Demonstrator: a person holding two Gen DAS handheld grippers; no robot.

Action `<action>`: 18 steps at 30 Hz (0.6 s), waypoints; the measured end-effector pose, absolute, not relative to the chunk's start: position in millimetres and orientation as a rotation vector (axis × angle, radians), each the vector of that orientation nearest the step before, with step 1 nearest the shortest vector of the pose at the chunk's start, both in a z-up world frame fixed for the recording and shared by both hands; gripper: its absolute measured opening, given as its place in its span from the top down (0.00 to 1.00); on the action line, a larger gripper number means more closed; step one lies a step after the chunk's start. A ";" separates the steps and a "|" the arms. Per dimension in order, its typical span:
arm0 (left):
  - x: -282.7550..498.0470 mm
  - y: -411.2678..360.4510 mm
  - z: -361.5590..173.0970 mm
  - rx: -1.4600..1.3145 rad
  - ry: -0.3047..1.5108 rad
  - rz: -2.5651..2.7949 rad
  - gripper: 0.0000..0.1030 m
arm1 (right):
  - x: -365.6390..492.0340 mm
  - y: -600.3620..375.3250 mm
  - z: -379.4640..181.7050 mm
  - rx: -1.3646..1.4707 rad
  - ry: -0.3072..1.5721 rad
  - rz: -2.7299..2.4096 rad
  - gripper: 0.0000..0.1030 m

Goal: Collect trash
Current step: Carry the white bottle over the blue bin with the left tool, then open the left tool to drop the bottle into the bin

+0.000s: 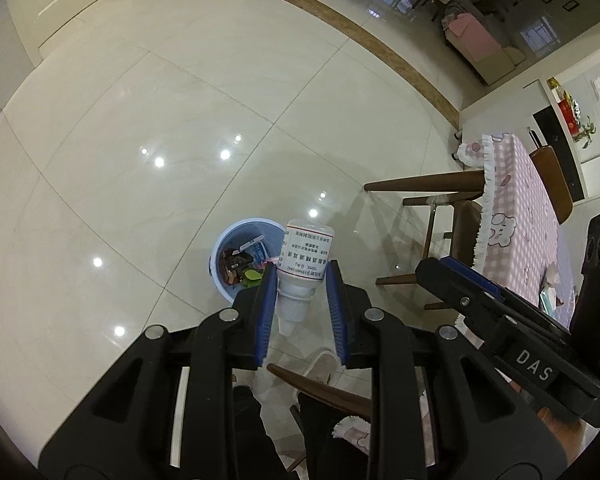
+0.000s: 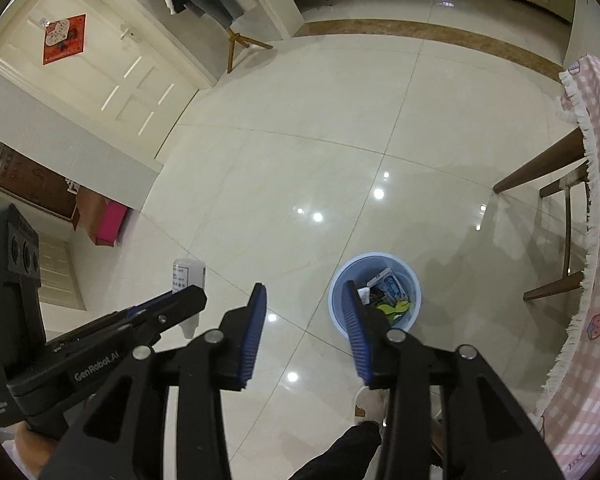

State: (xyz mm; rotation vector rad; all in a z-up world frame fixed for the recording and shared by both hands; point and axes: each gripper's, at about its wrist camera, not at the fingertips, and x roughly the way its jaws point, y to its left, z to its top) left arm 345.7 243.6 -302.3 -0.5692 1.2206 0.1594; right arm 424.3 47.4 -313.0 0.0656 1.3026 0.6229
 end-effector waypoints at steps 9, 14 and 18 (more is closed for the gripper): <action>359.0 234.6 -306.3 -0.551 1.250 0.126 0.76 | 422.9 39.8 -313.9 0.057 1.314 0.571 0.58; 368.5 228.1 -306.5 -0.533 1.265 0.101 0.76 | 425.9 28.2 -312.1 0.076 1.317 0.535 0.56; 375.8 223.0 -306.8 -0.522 1.276 0.090 0.76 | 426.3 16.6 -311.6 0.090 1.319 0.515 0.55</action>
